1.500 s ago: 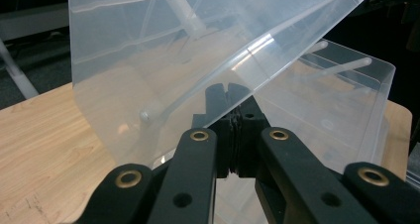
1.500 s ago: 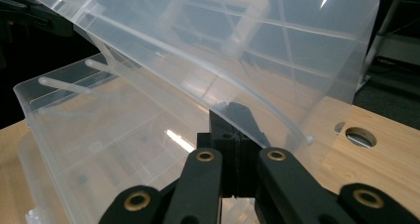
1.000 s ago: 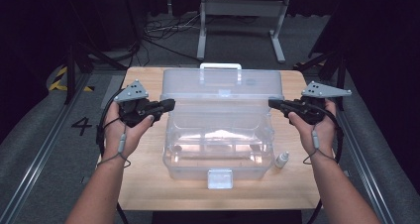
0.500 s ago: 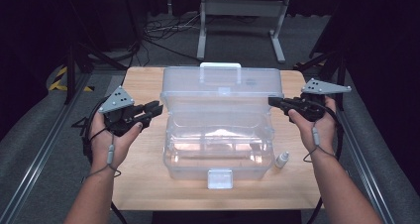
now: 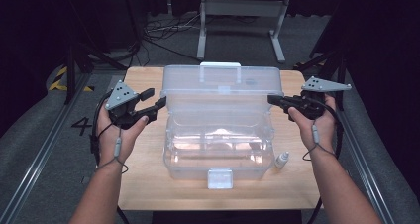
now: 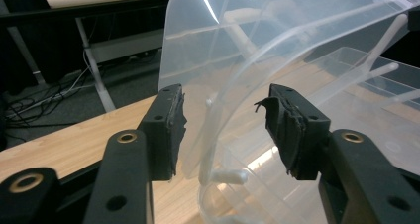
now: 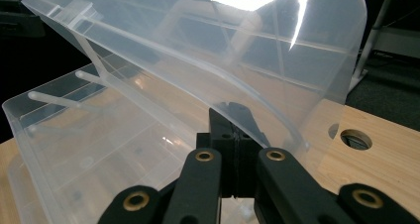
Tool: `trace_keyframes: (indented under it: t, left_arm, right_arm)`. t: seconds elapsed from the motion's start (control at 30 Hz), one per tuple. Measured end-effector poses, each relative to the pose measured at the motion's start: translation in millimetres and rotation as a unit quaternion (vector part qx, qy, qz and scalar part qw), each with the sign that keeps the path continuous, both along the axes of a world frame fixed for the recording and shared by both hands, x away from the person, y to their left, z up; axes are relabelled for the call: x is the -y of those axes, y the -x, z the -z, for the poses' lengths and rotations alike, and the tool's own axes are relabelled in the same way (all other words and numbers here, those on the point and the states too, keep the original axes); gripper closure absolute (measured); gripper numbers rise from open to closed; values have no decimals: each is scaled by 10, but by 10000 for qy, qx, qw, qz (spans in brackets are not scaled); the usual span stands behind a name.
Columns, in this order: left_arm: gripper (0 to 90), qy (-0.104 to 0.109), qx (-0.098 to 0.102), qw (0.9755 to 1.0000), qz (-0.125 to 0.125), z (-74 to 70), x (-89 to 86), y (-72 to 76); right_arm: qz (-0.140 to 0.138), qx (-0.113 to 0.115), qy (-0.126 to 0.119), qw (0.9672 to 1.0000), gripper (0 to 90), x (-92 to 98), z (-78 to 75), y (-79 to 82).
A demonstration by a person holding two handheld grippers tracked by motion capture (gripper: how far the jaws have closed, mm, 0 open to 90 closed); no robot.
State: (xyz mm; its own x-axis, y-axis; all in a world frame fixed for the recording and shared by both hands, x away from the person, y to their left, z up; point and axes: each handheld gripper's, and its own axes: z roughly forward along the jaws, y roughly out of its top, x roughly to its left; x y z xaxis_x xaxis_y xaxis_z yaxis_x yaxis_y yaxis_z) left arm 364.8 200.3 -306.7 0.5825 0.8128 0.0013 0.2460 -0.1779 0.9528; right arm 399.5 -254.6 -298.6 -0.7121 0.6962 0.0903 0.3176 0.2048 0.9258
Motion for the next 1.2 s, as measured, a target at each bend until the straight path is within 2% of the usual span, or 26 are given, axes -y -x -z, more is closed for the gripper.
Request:
trace_keyframes:
  t: [0.23,0.4,0.8,1.2]
  left_arm:
    - [466,99,21,9999,-54,19,51,-79]
    - [470,79,41,9999,-66,35,104,-137]
    - [524,102,62,9997,-196,68,218,-202]
    - [540,195,102,9990,-387,97,222,-249]
  right_arm:
    - [-6,-12,-34,10000,900,3,2,-4]
    - [-7,-18,-48,10000,900,5,2,-7]
    - [0,-32,-53,10000,900,2,3,1]
    - [55,-14,-97,9999,900,-3,0,-17]
